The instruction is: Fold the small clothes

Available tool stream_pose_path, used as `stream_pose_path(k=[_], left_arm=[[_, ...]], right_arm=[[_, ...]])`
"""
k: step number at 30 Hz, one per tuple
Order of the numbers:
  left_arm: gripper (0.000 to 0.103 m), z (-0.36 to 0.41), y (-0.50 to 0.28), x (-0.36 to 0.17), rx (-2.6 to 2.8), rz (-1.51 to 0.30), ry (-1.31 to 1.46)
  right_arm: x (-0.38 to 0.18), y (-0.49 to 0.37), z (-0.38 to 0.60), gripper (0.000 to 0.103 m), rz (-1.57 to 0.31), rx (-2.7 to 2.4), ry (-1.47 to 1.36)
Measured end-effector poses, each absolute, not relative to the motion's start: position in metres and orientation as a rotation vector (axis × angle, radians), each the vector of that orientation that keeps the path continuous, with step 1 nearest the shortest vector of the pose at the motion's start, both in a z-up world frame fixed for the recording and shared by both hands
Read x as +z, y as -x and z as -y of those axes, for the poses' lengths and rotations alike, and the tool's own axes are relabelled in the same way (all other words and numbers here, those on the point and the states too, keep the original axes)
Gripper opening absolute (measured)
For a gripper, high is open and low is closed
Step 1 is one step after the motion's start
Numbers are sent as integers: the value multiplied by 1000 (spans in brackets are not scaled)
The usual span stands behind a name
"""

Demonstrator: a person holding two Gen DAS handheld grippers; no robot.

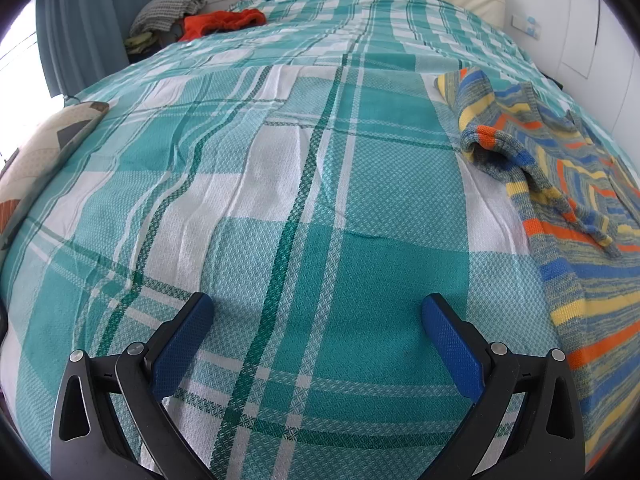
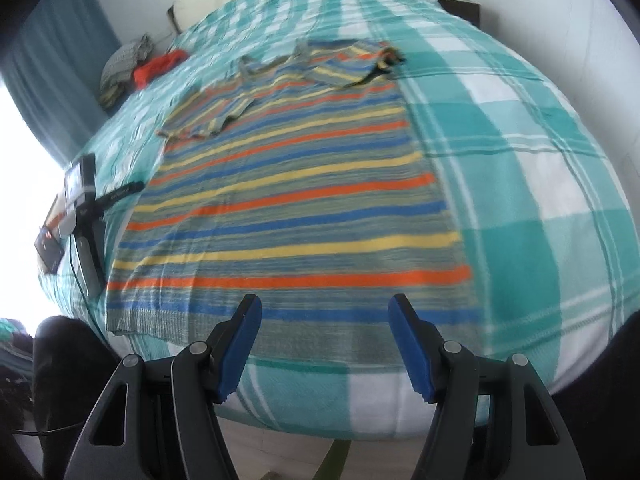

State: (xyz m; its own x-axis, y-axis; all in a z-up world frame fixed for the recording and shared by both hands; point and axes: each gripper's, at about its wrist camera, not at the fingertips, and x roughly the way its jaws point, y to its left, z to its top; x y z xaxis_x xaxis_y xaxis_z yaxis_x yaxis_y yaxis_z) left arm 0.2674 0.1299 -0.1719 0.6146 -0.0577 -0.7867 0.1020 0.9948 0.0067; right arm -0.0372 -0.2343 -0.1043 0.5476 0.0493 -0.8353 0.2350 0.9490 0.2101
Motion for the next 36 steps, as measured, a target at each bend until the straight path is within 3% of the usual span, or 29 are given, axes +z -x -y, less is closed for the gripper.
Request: stream_pose_path(k=[14, 22, 32, 33, 34, 35, 36], left_arm=[[103, -131, -267, -171, -92, -904, -53], [103, -130, -267, -172, -90, -905, -53], [103, -130, -268, -172, -89, -904, -55], [103, -129, -268, -172, -89, -904, -54], [103, -129, -268, -172, -89, -904, -55], [103, -129, -268, -172, -89, -904, -55], [103, -130, -268, -171, -89, -904, -55]], right_arm=[[-87, 36, 271, 66, -895, -69, -290], [-55, -81, 287, 69, -856, 26, 69], [-126, -270, 257, 68, -972, 91, 322], [-138, -284, 260, 64, -1007, 77, 308], [-145, -293, 266, 40, -1036, 66, 274], [-145, -299, 279, 8, -1048, 48, 210], [-138, -299, 291, 4, -1035, 22, 164]])
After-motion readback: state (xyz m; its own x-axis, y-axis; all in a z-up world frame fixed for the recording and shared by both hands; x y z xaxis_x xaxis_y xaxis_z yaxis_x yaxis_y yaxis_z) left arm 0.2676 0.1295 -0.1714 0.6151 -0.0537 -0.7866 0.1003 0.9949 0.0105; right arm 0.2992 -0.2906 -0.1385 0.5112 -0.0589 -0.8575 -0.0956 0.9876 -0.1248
